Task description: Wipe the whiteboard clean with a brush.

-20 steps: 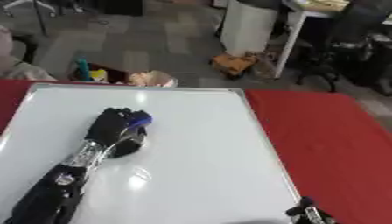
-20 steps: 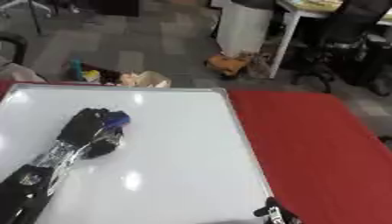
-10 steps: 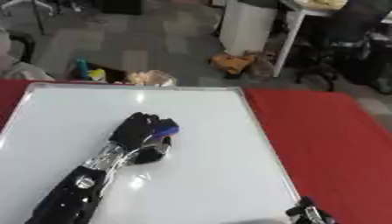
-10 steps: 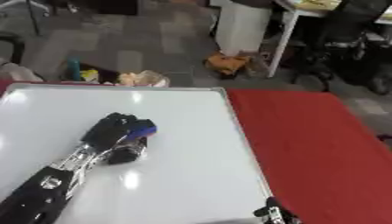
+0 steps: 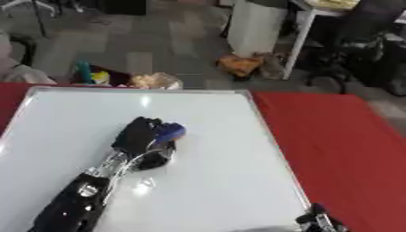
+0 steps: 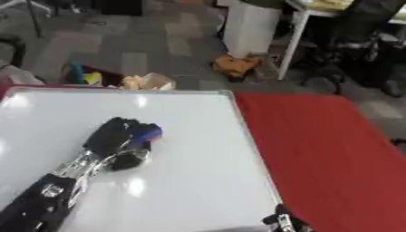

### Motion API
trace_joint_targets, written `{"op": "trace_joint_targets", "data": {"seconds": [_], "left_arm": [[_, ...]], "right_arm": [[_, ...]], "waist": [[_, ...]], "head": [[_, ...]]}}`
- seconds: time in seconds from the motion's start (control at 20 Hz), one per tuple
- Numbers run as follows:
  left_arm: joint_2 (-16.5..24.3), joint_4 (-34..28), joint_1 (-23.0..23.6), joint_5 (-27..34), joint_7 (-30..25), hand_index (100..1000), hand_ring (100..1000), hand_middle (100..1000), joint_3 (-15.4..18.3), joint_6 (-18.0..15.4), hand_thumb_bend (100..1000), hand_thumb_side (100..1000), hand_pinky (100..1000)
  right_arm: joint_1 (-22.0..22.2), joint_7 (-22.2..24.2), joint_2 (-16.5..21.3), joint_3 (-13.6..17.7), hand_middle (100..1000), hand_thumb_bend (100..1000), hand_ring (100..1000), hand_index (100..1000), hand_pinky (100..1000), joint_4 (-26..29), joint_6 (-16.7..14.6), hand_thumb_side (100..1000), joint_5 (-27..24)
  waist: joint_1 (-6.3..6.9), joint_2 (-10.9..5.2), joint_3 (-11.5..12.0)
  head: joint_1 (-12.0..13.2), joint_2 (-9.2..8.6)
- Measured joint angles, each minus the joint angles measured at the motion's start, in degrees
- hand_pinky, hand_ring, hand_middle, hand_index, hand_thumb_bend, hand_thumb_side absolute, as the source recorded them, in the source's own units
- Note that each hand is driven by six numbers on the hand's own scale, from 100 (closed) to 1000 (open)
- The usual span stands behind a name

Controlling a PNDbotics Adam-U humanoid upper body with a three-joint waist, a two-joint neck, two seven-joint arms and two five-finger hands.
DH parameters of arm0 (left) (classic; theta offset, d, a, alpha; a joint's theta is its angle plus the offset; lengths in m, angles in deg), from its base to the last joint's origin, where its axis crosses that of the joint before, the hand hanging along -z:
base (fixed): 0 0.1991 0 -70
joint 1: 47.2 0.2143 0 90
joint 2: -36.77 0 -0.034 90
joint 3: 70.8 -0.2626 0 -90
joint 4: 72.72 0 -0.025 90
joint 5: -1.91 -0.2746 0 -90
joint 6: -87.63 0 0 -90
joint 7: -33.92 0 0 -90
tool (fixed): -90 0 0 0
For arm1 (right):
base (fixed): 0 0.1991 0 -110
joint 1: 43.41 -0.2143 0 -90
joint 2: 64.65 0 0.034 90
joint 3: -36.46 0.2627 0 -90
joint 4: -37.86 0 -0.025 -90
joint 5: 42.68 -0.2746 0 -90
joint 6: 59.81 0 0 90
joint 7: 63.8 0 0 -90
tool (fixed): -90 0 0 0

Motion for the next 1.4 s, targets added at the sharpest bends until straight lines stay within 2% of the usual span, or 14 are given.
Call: {"op": "trace_joint_targets", "data": {"seconds": [0.35, 0.75, 1.1, 1.4], "left_arm": [[3.96, 1.07, 0.76, 4.0, 0.3, 916, 821, 779, 3.58, 5.66, 100, 1000, 858], [9.24, 1.38, 2.06, 9.17, 1.1, 917, 822, 778, 6.33, 10.15, 100, 1000, 854], [11.24, 1.53, 2.8, 10.9, 1.39, 915, 821, 778, 6.88, 11.46, 100, 1000, 858], [11.21, 1.54, 2.79, 10.31, 0.73, 911, 819, 776, 6.33, 10.13, 100, 1000, 865]], "right_arm": [[0.0, -0.14, 0.0, 0.02, 153, 100, 351, 552, 422, 0.0, -0.12, 848, 0.0], [0.01, -0.29, 0.01, 0.04, 153, 100, 351, 552, 422, 0.0, -0.13, 849, 0.0], [0.01, -0.33, 0.02, 0.06, 153, 100, 351, 552, 422, -0.01, -0.12, 849, 0.0], [0.01, -0.33, 0.02, 0.06, 153, 100, 351, 552, 422, -0.01, -0.12, 848, 0.0]], "waist": [[0.15, -0.1, 0.51], [0.3, 0.02, 0.77], [0.35, 0.02, 0.93], [0.33, -0.02, 0.91]], "head": [[-0.21, -0.01], [-0.42, -0.01], [-0.46, -0.01], [-0.47, -0.02]]}}
